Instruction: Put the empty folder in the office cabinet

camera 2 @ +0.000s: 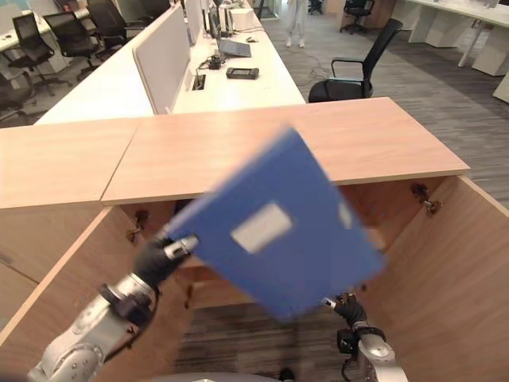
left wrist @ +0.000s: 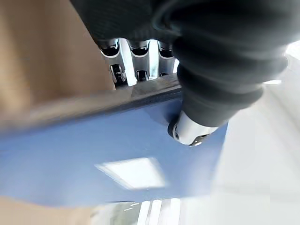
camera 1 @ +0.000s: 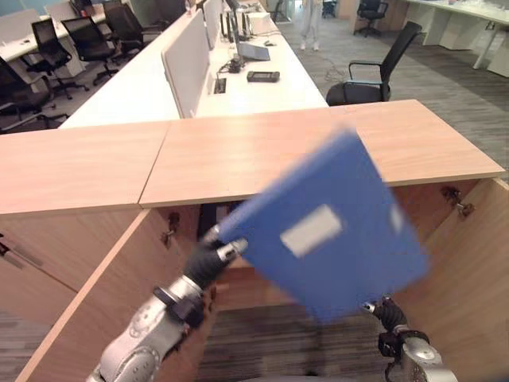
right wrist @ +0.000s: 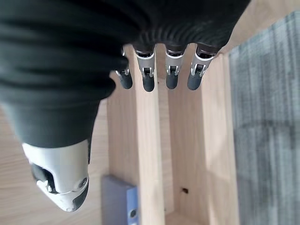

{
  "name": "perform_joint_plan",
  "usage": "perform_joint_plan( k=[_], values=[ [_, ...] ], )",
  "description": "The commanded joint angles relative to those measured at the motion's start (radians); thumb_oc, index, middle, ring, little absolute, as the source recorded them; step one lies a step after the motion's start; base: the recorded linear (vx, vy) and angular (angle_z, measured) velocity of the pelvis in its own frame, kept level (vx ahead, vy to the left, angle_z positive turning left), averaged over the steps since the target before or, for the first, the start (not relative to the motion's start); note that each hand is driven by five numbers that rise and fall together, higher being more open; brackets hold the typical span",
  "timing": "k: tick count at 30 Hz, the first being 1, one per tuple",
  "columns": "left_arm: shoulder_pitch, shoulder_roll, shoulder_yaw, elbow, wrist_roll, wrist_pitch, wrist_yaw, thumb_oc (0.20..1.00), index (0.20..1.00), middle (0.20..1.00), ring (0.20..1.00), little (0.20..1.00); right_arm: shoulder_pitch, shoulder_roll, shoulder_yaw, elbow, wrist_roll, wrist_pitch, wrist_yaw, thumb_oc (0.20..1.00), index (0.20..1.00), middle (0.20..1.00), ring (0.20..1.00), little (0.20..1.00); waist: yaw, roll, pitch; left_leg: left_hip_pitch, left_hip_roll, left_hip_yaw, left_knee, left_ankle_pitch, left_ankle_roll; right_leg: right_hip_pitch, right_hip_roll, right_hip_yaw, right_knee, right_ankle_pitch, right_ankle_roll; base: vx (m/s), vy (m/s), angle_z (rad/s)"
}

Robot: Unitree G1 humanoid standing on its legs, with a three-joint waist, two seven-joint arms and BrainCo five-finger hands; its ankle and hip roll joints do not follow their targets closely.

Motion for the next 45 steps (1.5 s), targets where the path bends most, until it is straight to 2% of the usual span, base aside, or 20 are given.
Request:
perform_joint_plan(
  k=[1, 9, 17, 20, 22, 28, 33, 38, 40, 45],
  values=[
    [-0.078, 0.005, 0.065, -0.102, -0.053, -0.093, -0.018, 0.2, 0.2, 0.2, 0.2, 0.2, -0.079, 0.017, 0.01, 0.001, 0.052, -0.045, -0.003, 1.0, 1.0, 1.0, 1.0, 1.0, -0.004, -0.058, 0.002, 0.0, -0.093, -0.001, 0.009, -0.05, 0.059, 0.078, -0.001, -0.004, 0.008, -0.079, 0.057, 0.0, 0.0, 0.0],
    [-0.06, -0.009, 0.053, -0.048, -0.032, -0.073, -0.003, 0.2, 0.2, 0.2, 0.2, 0.2, -0.069, 0.008, 0.004, -0.018, 0.034, -0.028, -0.003, 1.0, 1.0, 1.0, 1.0, 1.0, -0.006, -0.062, 0.001, 0.004, -0.091, 0.007, 0.009, -0.053, 0.057, 0.078, 0.0, 0.001, 0.008, -0.08, 0.056, 0.0, 0.0, 0.0],
    [0.052, -0.042, 0.124, -0.018, 0.024, -0.056, -0.004, 0.2, 0.2, 0.2, 0.2, 0.2, -0.018, -0.015, -0.084, -0.027, -0.006, -0.032, -0.026, 1.0, 1.0, 1.0, 1.0, 1.0, -0.009, -0.065, 0.006, 0.009, -0.091, 0.008, 0.009, -0.061, 0.06, 0.081, 0.001, 0.004, 0.008, -0.088, 0.056, 0.0, 0.004, -0.02],
    [0.089, -0.058, 0.195, -0.013, 0.13, -0.064, 0.005, 0.2, 0.2, 0.2, 0.2, 0.2, 0.0, -0.033, -0.14, -0.028, -0.065, -0.032, -0.058, 1.0, 1.0, 1.0, 1.0, 1.0, -0.007, -0.068, 0.007, 0.01, -0.09, 0.006, 0.009, -0.063, 0.061, 0.083, 0.003, 0.004, 0.008, -0.093, 0.054, 0.0, 0.0, 0.0],
    [0.13, -0.082, 0.284, -0.003, 0.234, -0.074, 0.014, 0.2, 0.2, 0.2, 0.2, 0.2, 0.022, -0.071, -0.231, -0.037, -0.143, -0.028, -0.111, 1.0, 1.0, 1.0, 1.0, 1.0, -0.006, -0.067, 0.008, 0.013, -0.09, 0.004, 0.009, -0.068, 0.062, 0.085, 0.004, 0.003, 0.008, -0.098, 0.053, 0.0, 0.0, 0.0],
    [0.183, -0.121, 0.407, 0.01, 0.302, -0.085, 0.015, 0.2, 0.2, 0.2, 0.2, 0.2, 0.066, -0.131, -0.354, -0.086, -0.241, -0.005, -0.147, 1.0, 1.0, 1.0, 1.0, 1.0, -0.009, -0.065, 0.008, 0.016, -0.087, 0.006, 0.009, -0.073, 0.063, 0.088, 0.006, 0.002, 0.008, -0.104, 0.05, 0.0, 0.0, 0.0],
    [0.175, -0.152, 0.452, 0.033, 0.354, -0.096, 0.026, 0.2, 0.2, 0.2, 0.2, 0.2, 0.097, -0.13, -0.383, -0.186, -0.24, -0.005, -0.108, 1.0, 1.0, 1.0, 1.0, 1.0, -0.014, -0.067, 0.009, 0.018, -0.085, 0.012, 0.009, -0.075, 0.062, 0.088, 0.008, 0.005, 0.008, -0.106, 0.048, 0.0, -0.002, -0.01],
    [0.157, -0.173, 0.482, 0.047, 0.415, -0.113, 0.029, 0.2, 0.2, 0.2, 0.2, 0.2, 0.137, -0.125, -0.367, -0.368, -0.211, -0.016, 0.002, 1.0, 1.0, 1.0, 1.0, 1.0, -0.022, -0.076, 0.01, 0.018, -0.082, 0.018, 0.009, -0.075, 0.059, 0.087, 0.009, 0.011, 0.008, -0.107, 0.045, 0.0, -0.01, -0.04],
    [0.141, -0.178, 0.476, 0.051, 0.427, -0.117, 0.028, 0.2, 0.2, 0.2, 0.2, 0.2, 0.145, -0.117, -0.322, -0.463, -0.175, -0.02, 0.07, 1.0, 1.0, 1.0, 1.0, 1.0, -0.023, -0.08, 0.011, 0.018, -0.082, 0.024, 0.009, -0.075, 0.057, 0.086, 0.01, 0.011, 0.008, -0.106, 0.044, 0.0, -0.007, -0.03],
    [0.097, -0.193, 0.437, 0.05, 0.445, -0.124, 0.036, 0.2, 0.2, 0.2, 0.2, 0.2, 0.122, -0.09, -0.222, -0.519, -0.132, -0.017, 0.13, 1.0, 1.0, 1.0, 1.0, 1.0, -0.02, -0.084, 0.011, 0.02, -0.08, 0.028, 0.009, -0.075, 0.057, 0.086, 0.009, 0.012, 0.008, -0.105, 0.043, 0.0, 0.0, 0.0]
  ],
)
